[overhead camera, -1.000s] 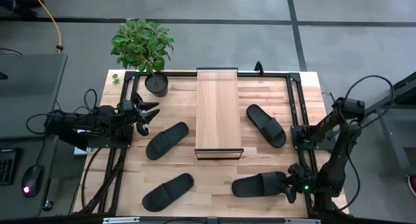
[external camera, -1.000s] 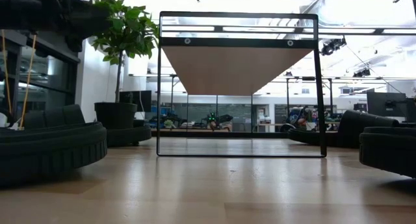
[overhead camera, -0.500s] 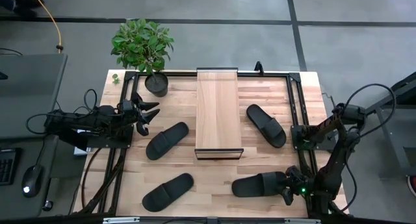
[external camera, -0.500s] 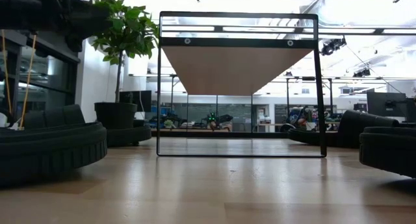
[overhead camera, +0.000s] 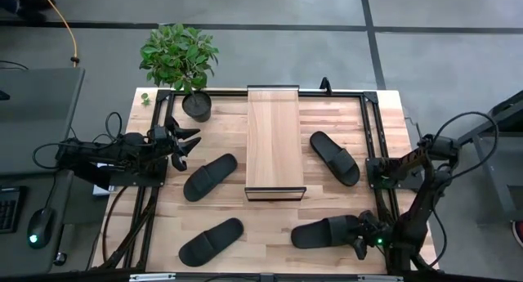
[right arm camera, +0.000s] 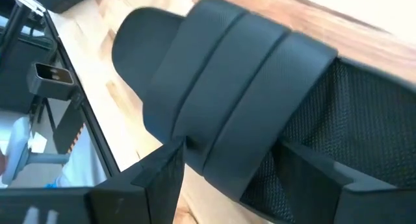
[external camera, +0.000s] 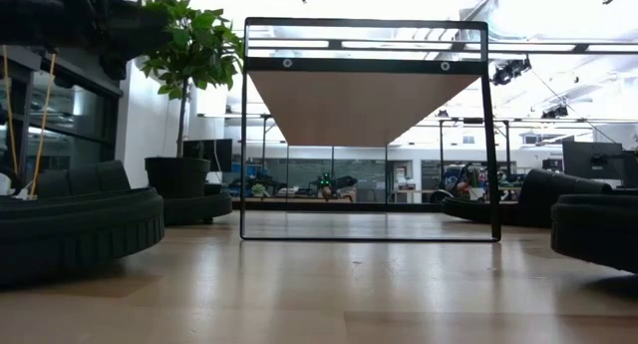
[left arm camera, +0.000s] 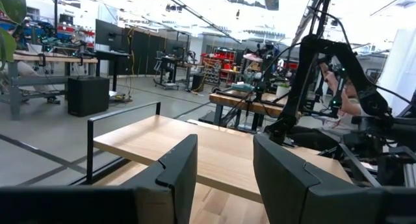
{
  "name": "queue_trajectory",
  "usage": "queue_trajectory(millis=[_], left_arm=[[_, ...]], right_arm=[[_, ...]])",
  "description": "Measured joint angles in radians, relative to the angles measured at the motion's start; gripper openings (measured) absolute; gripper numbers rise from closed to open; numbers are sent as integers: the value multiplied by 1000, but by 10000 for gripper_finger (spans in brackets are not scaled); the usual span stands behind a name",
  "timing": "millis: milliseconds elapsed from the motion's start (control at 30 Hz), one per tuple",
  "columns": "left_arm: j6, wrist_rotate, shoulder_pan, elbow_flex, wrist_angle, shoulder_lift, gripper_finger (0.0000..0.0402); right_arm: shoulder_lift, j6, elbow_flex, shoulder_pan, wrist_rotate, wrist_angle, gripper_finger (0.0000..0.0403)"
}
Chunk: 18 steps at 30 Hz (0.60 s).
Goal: Pick and place slides into the shelf
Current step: Put the black slide on the shelf
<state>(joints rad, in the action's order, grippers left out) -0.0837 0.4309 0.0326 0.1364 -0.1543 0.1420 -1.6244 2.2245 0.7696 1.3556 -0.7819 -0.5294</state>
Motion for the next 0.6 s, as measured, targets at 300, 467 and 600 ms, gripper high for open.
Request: queue_trajectory(millis=[300,467,600], left_arm=[[0,4,0,0,0,0,134],[0,8,0,0,0,0,134],[0,8,0,0,0,0,134]], right_arm=[[-23,-28,0,-24,-3,36,222],[-24,-54,1,-48,0,37,191],[-24,-56,1,-53,-1,36,143]])
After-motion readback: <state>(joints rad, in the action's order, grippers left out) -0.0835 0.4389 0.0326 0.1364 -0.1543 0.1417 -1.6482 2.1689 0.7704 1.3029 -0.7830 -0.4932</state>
